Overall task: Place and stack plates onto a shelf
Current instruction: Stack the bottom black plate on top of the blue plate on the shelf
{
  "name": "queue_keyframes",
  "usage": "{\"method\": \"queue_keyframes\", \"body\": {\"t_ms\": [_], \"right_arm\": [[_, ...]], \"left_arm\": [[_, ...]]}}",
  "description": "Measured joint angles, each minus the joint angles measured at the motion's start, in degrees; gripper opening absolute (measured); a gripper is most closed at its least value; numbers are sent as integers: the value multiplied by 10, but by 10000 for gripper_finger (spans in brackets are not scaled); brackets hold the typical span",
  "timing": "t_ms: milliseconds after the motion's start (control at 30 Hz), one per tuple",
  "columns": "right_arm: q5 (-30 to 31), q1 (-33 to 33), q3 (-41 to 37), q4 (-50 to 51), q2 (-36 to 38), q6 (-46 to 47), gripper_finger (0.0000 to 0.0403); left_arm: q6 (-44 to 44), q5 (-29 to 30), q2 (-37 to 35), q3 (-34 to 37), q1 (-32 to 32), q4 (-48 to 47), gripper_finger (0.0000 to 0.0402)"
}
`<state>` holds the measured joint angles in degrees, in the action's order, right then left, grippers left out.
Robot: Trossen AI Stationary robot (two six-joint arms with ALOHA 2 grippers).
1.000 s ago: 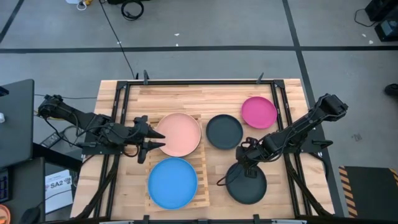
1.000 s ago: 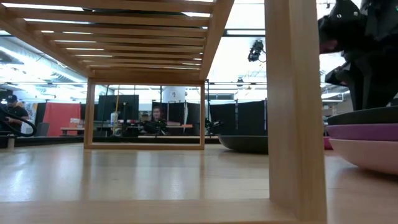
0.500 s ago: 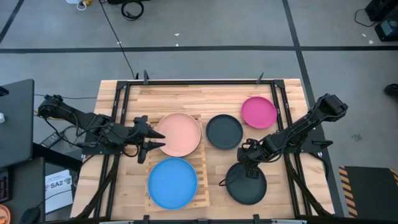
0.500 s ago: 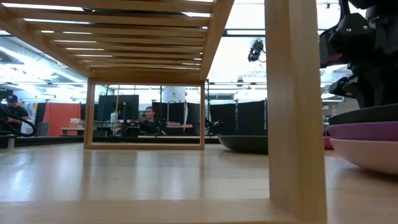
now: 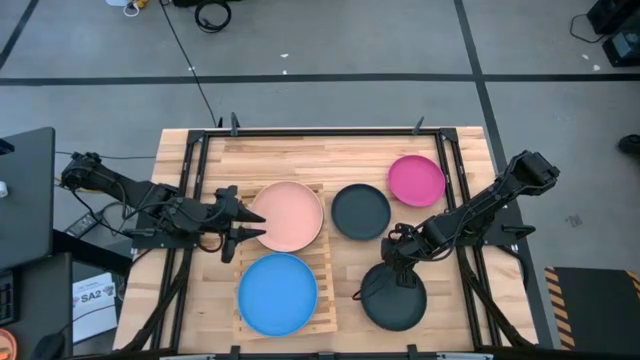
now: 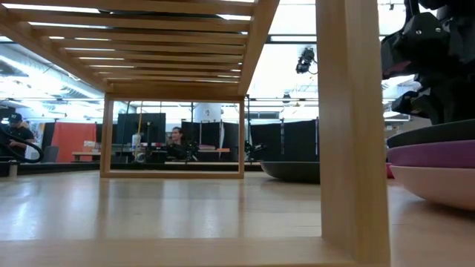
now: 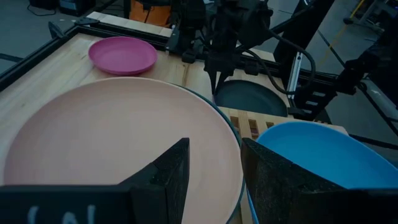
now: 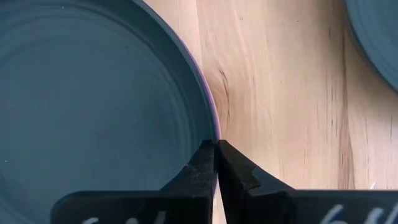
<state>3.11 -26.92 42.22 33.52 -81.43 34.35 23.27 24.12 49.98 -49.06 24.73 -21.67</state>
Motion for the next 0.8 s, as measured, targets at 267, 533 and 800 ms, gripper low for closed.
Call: {"method": "queue_keyframes", "body": {"t_ms": [267,533,800], "right_arm": [[2,3,41,41,0,-16,10],[6,15,113,116,0,-49,10],[32,16,182,164,0,-88,10]], "left_arm": [[0,0,0,0,0,0,151],[0,0,0,0,0,0,151],[0,0,0,0,0,0,151]]}}
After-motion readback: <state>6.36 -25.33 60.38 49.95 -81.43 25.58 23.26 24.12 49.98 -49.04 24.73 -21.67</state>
